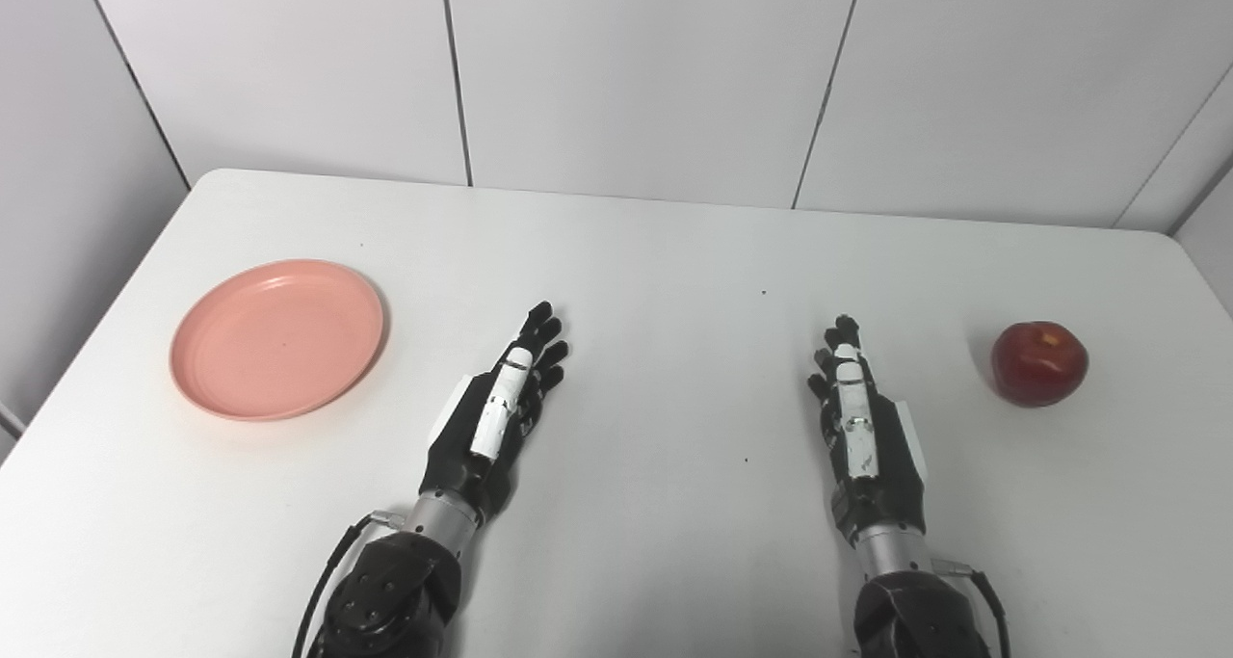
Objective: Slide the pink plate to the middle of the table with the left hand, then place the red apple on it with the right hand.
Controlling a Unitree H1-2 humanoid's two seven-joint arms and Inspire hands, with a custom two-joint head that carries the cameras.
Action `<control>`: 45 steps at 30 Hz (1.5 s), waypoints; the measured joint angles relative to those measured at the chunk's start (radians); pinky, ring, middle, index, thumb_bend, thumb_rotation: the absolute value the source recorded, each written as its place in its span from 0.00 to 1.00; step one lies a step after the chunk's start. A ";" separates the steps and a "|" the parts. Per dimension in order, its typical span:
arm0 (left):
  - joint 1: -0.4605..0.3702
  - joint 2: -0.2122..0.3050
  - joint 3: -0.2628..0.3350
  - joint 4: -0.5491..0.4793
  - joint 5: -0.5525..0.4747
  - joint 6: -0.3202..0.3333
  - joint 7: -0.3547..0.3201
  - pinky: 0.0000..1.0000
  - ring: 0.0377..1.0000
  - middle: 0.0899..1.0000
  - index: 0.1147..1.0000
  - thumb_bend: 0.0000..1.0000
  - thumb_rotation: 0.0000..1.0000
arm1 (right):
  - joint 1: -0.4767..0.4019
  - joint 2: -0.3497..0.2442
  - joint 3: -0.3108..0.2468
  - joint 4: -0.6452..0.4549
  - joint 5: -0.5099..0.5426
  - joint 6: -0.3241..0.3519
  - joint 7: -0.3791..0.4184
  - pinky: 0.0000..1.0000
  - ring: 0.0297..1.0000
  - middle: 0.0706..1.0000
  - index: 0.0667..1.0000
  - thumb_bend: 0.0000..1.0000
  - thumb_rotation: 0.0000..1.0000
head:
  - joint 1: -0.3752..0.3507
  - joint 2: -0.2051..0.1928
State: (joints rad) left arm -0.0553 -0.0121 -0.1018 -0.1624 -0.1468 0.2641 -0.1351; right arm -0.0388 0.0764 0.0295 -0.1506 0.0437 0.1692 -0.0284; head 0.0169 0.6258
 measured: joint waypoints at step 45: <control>-0.021 -0.041 -0.052 0.111 0.048 -0.126 0.019 0.97 0.96 0.97 0.97 0.40 1.00 | 0.010 -0.055 -0.020 0.050 0.010 -0.092 0.029 1.00 1.00 0.99 0.98 0.17 1.00 | 0.249 -0.156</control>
State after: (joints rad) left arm -0.0765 -0.0527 -0.1533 -0.0518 -0.0992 0.1377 -0.1162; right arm -0.0290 0.0218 0.0093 -0.1007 0.0539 0.0770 0.0006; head 0.2654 0.4694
